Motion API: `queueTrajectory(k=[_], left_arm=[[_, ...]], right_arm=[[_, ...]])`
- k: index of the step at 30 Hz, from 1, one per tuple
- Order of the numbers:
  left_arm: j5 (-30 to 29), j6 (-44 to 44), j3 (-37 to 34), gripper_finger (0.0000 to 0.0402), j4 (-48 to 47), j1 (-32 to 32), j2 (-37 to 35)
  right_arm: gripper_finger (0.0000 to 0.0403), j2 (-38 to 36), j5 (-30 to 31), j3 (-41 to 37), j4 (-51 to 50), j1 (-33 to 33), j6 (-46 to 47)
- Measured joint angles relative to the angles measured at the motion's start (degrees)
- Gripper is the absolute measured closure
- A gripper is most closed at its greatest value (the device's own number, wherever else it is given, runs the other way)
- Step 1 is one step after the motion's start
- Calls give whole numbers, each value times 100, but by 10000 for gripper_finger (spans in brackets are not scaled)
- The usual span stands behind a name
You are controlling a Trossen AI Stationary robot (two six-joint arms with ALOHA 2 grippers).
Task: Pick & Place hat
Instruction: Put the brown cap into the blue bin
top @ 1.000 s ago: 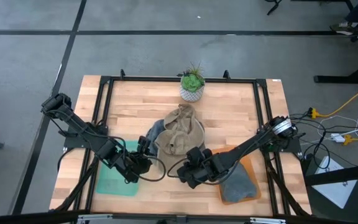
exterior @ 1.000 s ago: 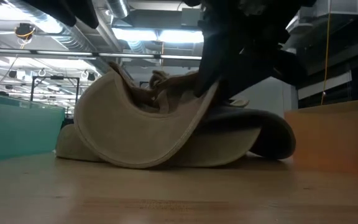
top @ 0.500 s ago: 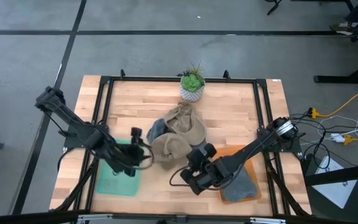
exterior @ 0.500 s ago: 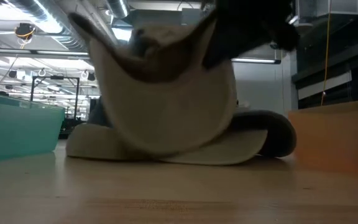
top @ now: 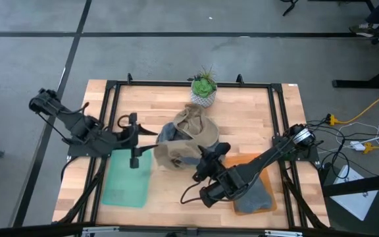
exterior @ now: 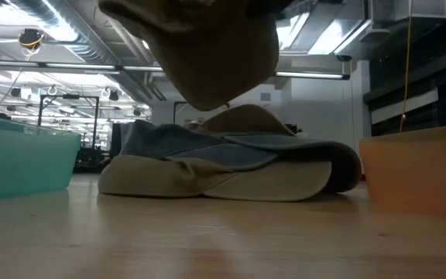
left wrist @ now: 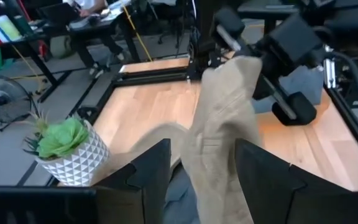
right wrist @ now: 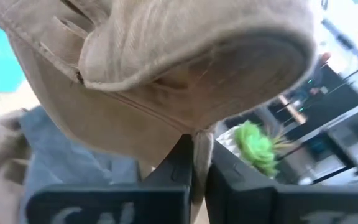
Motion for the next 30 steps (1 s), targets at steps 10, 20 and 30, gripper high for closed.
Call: queueTrajectory(k=[10,20,30], left_arm=[[1039,25,0,157,-22,649,348],[1080,346,0,146,-169,1096,436],[1551,455,0,147,-85,1466,714]], right_arm=[[387,0,73,0,1,-203,-346],[387,0,156,0,18,-218,-454],[387,0,271,-2,680,-273,-893]])
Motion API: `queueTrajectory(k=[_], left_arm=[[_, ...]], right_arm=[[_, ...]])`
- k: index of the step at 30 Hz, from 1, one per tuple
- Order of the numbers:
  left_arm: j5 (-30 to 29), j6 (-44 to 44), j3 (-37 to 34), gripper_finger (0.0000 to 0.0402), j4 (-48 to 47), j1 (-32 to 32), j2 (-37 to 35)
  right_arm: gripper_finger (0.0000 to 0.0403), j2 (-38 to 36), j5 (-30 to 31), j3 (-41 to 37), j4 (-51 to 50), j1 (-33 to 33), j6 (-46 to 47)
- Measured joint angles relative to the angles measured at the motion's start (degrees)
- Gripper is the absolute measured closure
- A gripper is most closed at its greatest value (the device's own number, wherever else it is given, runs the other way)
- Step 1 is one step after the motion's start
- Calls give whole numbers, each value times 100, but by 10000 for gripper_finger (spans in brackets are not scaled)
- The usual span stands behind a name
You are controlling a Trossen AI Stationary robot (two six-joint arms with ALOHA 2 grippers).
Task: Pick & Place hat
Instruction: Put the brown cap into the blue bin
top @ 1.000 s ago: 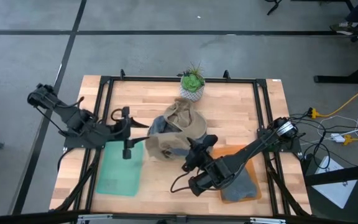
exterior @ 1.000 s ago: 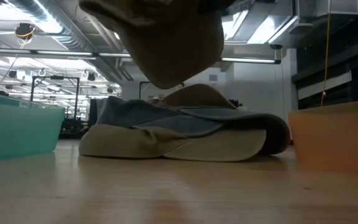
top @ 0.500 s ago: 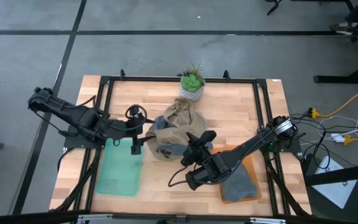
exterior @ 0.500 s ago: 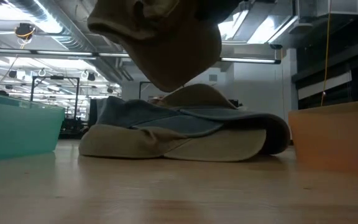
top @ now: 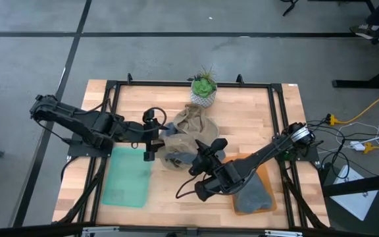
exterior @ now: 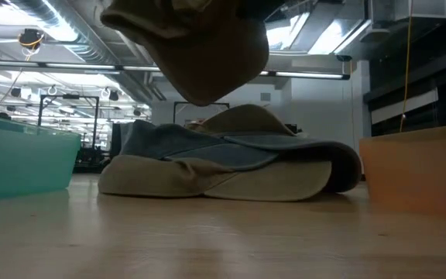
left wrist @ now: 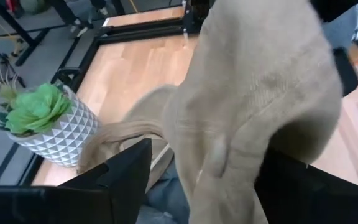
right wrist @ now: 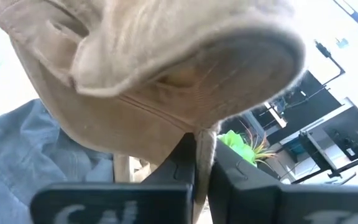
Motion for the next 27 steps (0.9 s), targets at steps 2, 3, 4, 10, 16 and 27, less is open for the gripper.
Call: queueTrajectory(k=[2,3,4,10,16,27], left_arm=[[-41,78,1,151,48,18,43],[-80,115,0,155,42,21,45],[-110,146,2,161,57,21,53],[-138,164,1,238,68,21,71],[-138,179,0,355,57,21,71],[-616,137,2,398,-406,-147,-26]], right_arm=[[387,0,3,0,117,-12,-50],[387,0,3,0,158,-16,-64],[387,0,14,0,181,-19,-72],[386,0,46,0,238,-19,-31],[386,0,38,0,396,-19,-23],[331,0,-473,0,444,-18,467]])
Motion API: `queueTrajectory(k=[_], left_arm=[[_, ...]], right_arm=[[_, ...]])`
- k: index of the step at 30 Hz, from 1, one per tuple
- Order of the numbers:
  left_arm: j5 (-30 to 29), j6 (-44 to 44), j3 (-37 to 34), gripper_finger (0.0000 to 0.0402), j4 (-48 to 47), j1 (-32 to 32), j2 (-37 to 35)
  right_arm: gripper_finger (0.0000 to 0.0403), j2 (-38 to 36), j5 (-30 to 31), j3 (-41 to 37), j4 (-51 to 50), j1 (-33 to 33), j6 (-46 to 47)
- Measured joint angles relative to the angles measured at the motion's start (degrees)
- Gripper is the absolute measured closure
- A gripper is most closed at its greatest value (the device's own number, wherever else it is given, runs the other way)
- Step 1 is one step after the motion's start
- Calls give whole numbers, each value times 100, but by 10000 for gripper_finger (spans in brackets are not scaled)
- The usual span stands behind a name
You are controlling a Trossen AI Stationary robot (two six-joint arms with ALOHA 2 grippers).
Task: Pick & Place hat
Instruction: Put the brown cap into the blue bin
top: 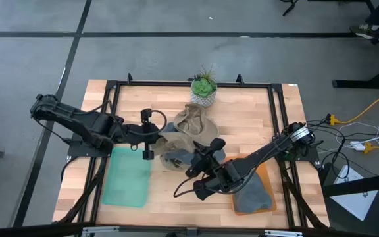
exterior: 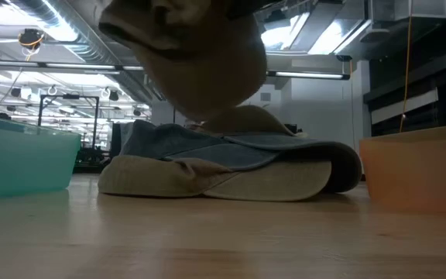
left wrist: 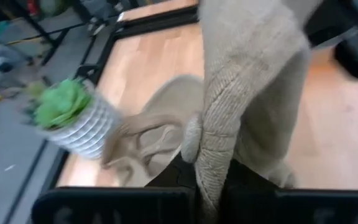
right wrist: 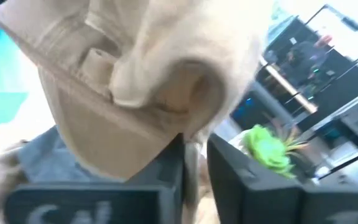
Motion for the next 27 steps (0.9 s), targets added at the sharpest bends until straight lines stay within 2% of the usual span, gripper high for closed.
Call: queueTrajectory(k=[4,9,12,20,27], left_arm=[[-364,-179,-1,398,-353,-209,-94],[-443,-321,-1,399,-566,-519,-251],[-456,-349,-2,399,-766,-716,-356],[-388,-1246,-2,399,-1330,-1376,-691],[322,-2351,-2,399,-1956,-1936,-913]], right_arm=[[278,-2,-410,0,-9,1,279],[215,-120,-1205,-1,-133,1,668],[193,-194,-1502,-2,-196,1,869],[181,-394,-1555,-2,-629,97,1483],[181,-490,-1601,-2,-966,117,1936]])
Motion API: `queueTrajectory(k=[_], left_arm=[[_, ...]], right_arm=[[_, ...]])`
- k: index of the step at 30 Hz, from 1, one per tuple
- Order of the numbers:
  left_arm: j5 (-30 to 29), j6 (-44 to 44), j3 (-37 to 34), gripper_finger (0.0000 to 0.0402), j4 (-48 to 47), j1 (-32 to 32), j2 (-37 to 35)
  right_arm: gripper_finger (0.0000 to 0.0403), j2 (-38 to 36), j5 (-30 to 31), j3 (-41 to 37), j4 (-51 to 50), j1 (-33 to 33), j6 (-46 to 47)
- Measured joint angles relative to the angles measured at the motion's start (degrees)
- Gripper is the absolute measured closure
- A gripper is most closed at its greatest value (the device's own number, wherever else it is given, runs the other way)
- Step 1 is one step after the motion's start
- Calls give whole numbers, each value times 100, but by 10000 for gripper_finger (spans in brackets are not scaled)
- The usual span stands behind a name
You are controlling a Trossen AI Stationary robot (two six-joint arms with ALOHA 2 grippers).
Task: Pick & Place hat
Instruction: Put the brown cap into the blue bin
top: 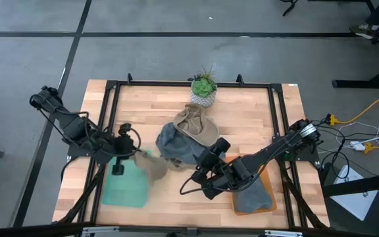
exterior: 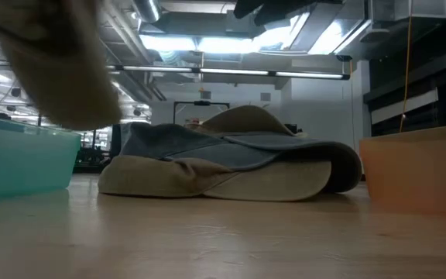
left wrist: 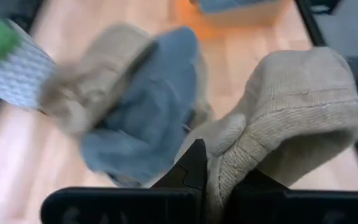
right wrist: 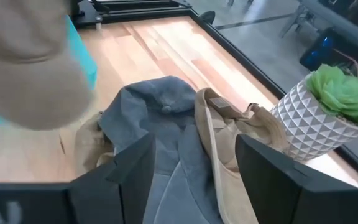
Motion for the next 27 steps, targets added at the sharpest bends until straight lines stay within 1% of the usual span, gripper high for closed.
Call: queueTrajectory(k=[5,8,14,19,22,25,27], left_arm=[[567,-959,14,399,-167,-310,-31],[885,-1718,244,399,-429,-469,-9],[802,-3134,742,399,-1425,-853,-2],[713,-4220,790,399,-2142,-1081,22],[736,-4846,789,399,-2651,-1173,159],[822,-5224,789,399,-3017,-1247,340],[747,-5336,789,399,-3076,-1278,502]], right_arm=[[181,-2,-3,0,-24,-34,41],[181,-2,15,0,-28,-66,91],[181,-2,70,0,-28,-122,52],[181,-2,148,0,-30,-122,16],[181,-2,155,0,-61,-122,16],[181,-2,155,0,-133,-122,15],[181,-2,157,0,-185,-122,6]])
